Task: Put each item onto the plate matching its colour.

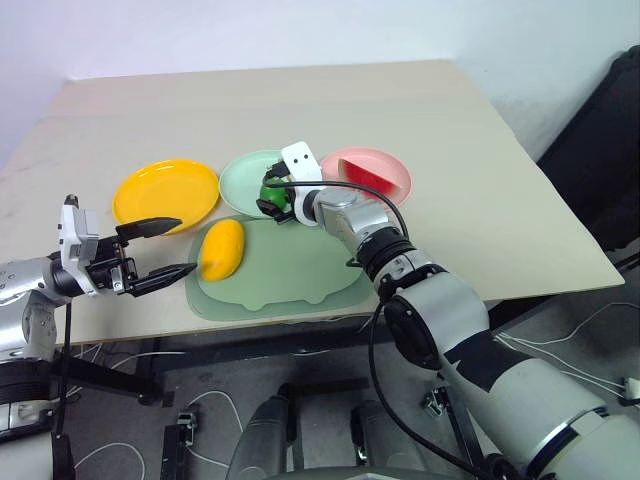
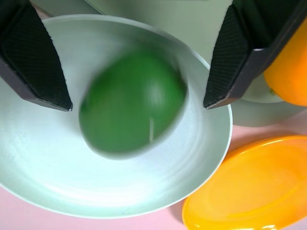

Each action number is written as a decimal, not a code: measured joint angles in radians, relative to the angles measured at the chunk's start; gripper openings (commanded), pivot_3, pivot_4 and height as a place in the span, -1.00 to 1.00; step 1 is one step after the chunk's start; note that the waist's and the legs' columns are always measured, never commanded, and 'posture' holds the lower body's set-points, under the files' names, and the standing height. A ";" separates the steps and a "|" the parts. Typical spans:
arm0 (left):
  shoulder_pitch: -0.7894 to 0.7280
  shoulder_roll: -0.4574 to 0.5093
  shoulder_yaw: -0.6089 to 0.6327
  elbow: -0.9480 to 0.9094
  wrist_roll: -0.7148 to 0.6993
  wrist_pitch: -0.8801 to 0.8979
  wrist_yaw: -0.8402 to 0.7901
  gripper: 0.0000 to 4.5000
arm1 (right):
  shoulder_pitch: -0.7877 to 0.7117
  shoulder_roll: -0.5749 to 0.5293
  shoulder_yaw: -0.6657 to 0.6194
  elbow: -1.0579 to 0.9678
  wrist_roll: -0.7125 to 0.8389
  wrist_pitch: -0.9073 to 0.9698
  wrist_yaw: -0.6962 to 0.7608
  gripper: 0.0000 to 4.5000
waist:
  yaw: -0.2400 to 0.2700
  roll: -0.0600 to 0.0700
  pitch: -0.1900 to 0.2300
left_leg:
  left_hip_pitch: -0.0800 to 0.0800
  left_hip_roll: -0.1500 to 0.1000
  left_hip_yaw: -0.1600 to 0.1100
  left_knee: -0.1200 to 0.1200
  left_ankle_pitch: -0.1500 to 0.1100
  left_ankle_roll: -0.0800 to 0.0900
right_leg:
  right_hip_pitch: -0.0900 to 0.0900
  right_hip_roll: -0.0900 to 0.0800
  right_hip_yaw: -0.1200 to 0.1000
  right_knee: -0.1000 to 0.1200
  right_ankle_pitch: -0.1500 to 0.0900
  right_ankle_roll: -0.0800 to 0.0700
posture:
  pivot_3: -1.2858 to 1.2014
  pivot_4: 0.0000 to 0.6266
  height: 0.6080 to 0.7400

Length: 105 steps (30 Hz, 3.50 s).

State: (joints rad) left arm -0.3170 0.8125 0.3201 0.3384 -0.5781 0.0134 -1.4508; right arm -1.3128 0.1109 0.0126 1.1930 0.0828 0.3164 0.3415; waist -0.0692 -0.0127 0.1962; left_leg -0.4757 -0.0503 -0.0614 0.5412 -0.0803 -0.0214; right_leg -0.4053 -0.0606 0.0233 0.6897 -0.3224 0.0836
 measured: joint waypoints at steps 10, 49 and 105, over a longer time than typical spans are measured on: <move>-0.002 0.000 0.000 0.000 0.000 0.000 0.012 1.00 | 0.000 -0.043 -0.012 -0.054 0.009 0.026 0.089 0.99 | 0.000 0.000 0.000 | 0.000 0.000 0.000 0.000 0.000 0.000 | 0.000 0.000 0.000 0.000 0.000 0.000 | 0.03 -0.52 0.95; 0.004 -0.010 -0.010 -0.009 0.022 0.018 0.059 1.00 | 0.557 -0.781 0.010 -1.002 0.287 0.167 0.924 0.99 | 0.004 0.000 0.000 | -0.002 0.005 0.001 0.002 0.000 0.001 | 0.006 -0.001 0.000 -0.007 -0.002 -0.004 | 0.03 -0.52 0.95; -0.217 -0.298 -0.240 -0.589 0.112 1.257 1.229 1.00 | 0.642 -0.768 0.013 -1.152 0.365 0.288 0.777 0.99 | 0.058 -0.002 0.000 | -0.003 0.007 0.001 0.017 -0.001 0.004 | 0.015 0.003 -0.002 -0.008 0.001 0.000 | 0.03 -0.52 0.95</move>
State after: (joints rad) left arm -0.5336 0.5141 0.0796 -0.2506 -0.4665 1.2706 -0.2222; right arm -0.6703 -0.6572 0.0259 0.0414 0.4480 0.6042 1.1182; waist -0.0115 -0.0144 0.1967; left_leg -0.4785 -0.0434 -0.0603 0.5578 -0.0812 -0.0175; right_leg -0.3902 -0.0576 0.0217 0.6819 -0.3216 0.0836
